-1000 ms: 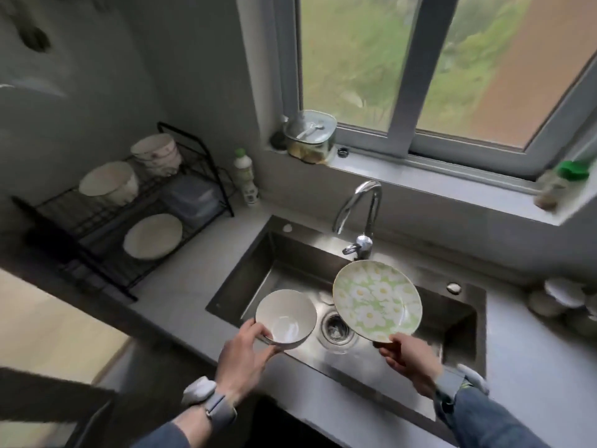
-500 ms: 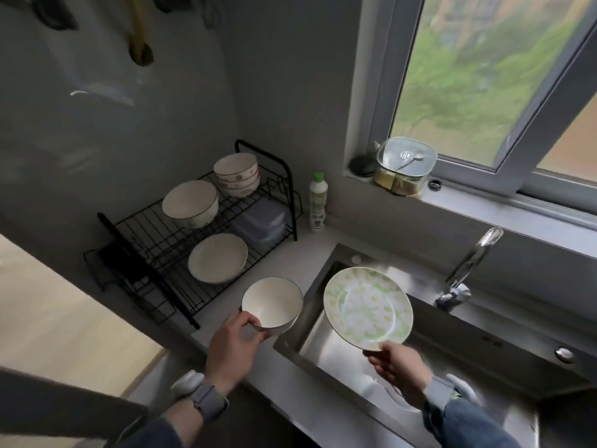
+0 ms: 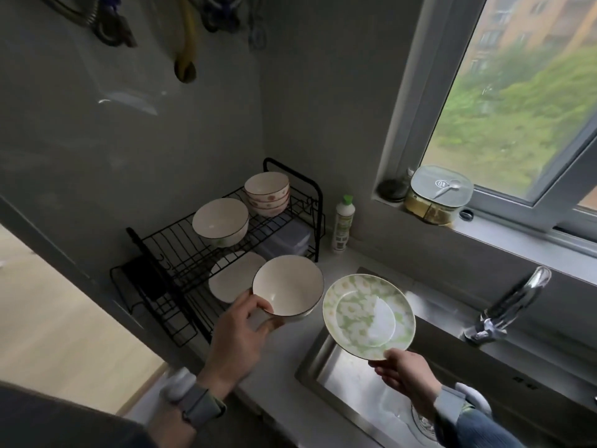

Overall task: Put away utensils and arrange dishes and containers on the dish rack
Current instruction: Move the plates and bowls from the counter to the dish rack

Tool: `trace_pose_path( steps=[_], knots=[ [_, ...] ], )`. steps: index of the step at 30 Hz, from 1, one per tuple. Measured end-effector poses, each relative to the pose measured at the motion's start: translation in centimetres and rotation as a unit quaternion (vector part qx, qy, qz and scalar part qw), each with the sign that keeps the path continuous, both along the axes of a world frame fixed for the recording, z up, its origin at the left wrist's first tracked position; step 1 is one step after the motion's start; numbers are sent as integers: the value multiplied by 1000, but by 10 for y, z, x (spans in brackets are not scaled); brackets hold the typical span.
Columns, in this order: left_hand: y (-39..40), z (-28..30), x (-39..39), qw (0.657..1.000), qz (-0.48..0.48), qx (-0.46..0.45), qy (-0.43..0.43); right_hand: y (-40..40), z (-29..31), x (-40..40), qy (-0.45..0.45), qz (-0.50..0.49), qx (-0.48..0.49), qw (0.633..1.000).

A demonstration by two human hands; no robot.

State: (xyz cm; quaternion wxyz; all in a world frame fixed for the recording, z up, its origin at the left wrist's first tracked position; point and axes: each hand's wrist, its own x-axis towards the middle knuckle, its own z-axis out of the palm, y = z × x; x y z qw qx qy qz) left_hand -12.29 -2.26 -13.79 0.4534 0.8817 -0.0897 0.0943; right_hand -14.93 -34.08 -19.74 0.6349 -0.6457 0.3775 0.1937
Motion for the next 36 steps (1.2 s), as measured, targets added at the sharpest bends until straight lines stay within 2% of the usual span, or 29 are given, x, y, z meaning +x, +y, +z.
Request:
trace_pose_path(
  steps=[6, 11, 14, 19, 28, 36],
  knots=[
    [34, 70, 37, 996, 28, 44, -72, 15, 24, 24, -44, 34, 12, 998],
    [67, 99, 74, 989, 63, 92, -96, 26, 41, 37, -73, 66, 16, 995],
    [82, 101, 92, 986, 97, 106, -85, 32, 47, 40, -78, 78, 14, 994],
    [102, 88, 120, 988, 134, 67, -26, 38, 53, 41, -83, 77, 32, 993],
    [105, 72, 143, 987, 153, 26, 41, 42, 58, 37, -93, 84, 37, 991],
    [99, 62, 154, 984, 159, 49, 71, 47, 59, 38, -86, 91, 56, 991]
  ],
)
